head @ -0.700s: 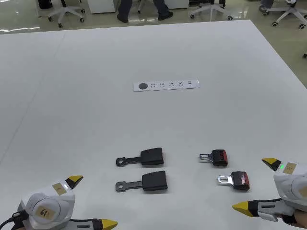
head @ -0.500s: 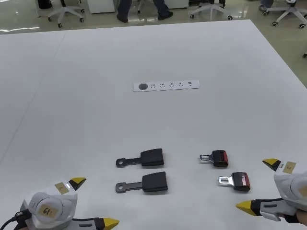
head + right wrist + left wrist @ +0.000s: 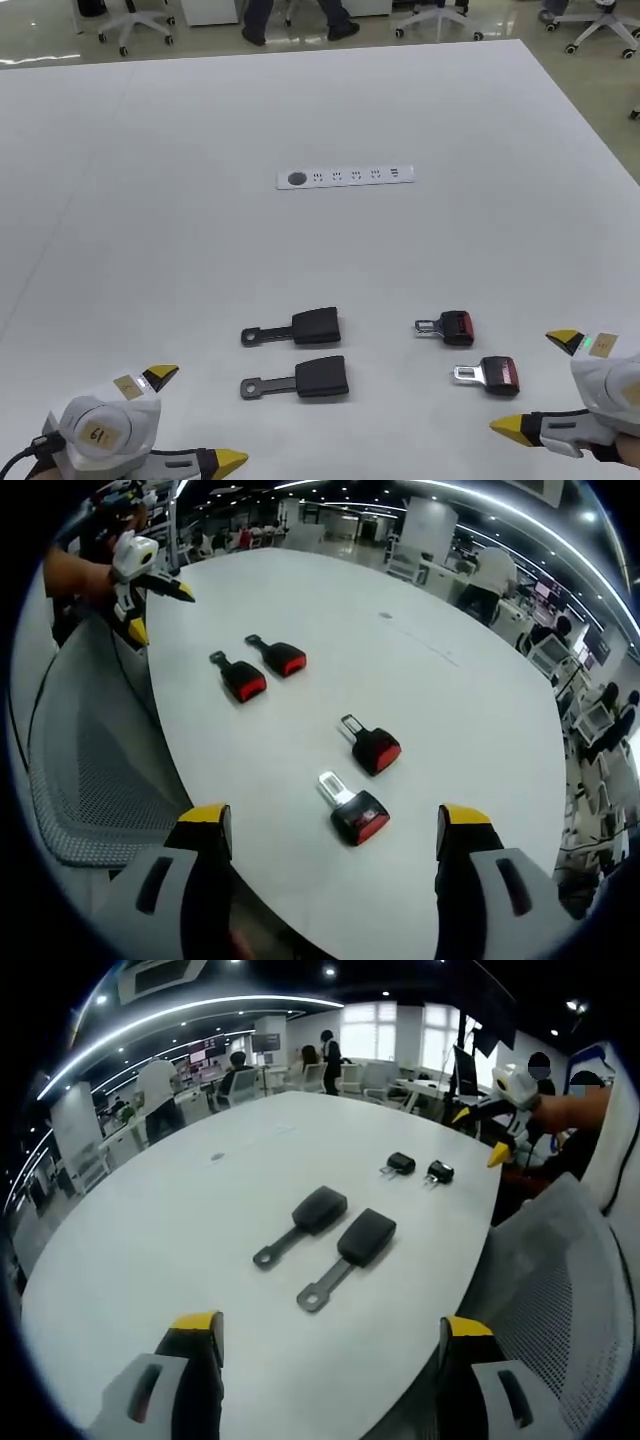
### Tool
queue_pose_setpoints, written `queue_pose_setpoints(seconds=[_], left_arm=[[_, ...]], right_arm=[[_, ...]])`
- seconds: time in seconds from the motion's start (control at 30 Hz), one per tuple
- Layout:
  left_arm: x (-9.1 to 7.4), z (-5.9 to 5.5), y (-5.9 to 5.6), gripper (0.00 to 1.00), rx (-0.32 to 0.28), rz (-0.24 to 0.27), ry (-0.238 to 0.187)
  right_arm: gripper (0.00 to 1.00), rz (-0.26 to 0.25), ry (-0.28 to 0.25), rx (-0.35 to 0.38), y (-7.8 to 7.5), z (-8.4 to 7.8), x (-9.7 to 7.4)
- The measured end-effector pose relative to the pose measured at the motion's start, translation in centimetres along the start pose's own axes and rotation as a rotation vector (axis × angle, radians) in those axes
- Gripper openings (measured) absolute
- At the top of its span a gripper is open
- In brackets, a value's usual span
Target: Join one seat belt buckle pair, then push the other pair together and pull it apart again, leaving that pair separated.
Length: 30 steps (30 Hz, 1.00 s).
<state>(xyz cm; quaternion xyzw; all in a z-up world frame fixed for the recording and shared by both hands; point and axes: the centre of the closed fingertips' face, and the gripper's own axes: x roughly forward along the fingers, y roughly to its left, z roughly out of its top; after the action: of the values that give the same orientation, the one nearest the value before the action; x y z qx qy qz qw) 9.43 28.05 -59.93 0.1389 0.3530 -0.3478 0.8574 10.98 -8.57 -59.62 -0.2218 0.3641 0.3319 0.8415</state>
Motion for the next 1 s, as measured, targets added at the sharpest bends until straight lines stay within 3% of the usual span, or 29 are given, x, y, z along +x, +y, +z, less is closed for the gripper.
queue_pose_setpoints(seconds=[0.2, 0.43, 0.73, 1.0], left_arm=[[0.0, -0.2, -0.1, 0.91, -0.002, 0.000, 0.001], [-0.2, -0.2, 0.2, 0.92, -0.005, 0.007, -0.003], [-0.5, 0.0, 0.0, 0.93, -0.011, 0.011, -0.009], [-0.6, -0.6, 0.0, 0.92, -0.015, 0.014, 0.006]], right_arm=[[0.87, -0.003, 0.001, 0.001, -0.1, -0.3, 0.0], [1.00, -0.013, -0.023, 0.049, -0.1, 0.1, -0.2], [1.00, 0.006, -0.053, 0.125, 0.1, 0.2, -0.9], [0.99, 0.007, -0.055, 0.126, 0.5, 0.0, -1.4]])
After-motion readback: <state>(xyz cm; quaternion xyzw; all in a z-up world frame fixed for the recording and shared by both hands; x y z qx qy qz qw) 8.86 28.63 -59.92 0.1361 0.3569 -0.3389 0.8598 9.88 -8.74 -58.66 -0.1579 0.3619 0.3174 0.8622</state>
